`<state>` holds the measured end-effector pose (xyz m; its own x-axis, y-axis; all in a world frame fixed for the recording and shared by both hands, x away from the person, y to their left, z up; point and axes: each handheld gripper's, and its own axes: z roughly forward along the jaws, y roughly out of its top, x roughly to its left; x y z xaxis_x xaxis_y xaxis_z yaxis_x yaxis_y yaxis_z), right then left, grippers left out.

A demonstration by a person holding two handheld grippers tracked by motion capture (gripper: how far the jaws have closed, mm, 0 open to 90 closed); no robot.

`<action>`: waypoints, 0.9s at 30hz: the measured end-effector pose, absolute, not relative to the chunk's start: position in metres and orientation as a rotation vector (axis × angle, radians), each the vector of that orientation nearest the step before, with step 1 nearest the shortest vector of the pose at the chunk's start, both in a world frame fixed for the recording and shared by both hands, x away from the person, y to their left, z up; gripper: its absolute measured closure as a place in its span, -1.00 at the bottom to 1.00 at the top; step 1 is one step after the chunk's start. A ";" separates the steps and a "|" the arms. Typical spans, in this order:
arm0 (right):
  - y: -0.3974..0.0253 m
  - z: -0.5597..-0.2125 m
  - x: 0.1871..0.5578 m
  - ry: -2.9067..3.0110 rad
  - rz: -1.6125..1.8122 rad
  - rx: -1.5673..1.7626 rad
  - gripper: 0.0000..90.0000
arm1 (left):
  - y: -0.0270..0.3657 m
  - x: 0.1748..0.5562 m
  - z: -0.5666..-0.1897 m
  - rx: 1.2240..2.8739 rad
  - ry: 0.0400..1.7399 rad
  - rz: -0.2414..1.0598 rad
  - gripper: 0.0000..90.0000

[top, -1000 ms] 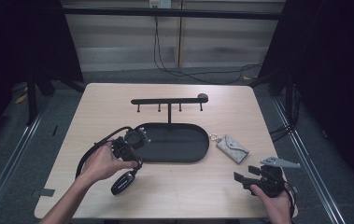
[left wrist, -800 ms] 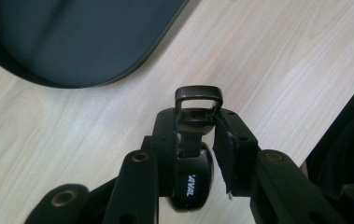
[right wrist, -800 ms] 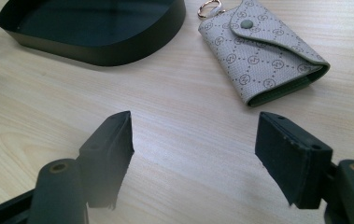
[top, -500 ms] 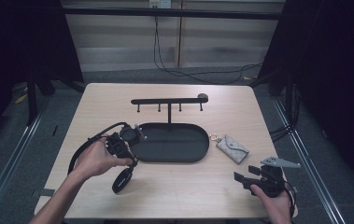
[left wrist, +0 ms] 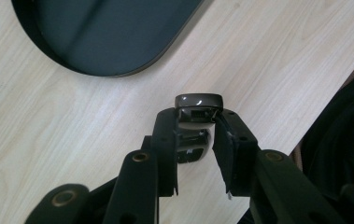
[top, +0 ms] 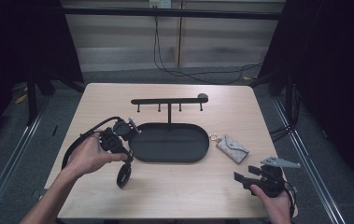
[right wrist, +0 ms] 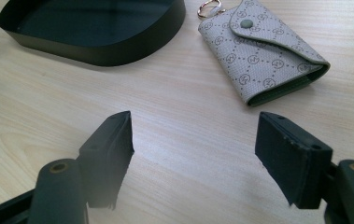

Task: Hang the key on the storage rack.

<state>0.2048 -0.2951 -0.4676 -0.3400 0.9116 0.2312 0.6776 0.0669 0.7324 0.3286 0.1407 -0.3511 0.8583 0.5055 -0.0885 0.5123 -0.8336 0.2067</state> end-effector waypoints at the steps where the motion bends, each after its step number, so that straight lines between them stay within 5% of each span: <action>1: -0.295 -0.468 0.205 2.059 1.145 1.597 -0.38 | 0.142 0.329 -0.348 2.809 0.786 -0.041 0.57; 27: -0.295 -0.467 0.205 2.062 1.145 1.596 -0.38 | 0.146 0.343 -0.321 2.768 0.877 -0.008 0.57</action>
<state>0.2047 -0.2953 -0.4675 -0.3425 0.9107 0.2310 0.6776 0.0691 0.7321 0.3426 0.1462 -0.3206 0.8200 0.5673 -0.0763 0.5686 -0.7920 0.2225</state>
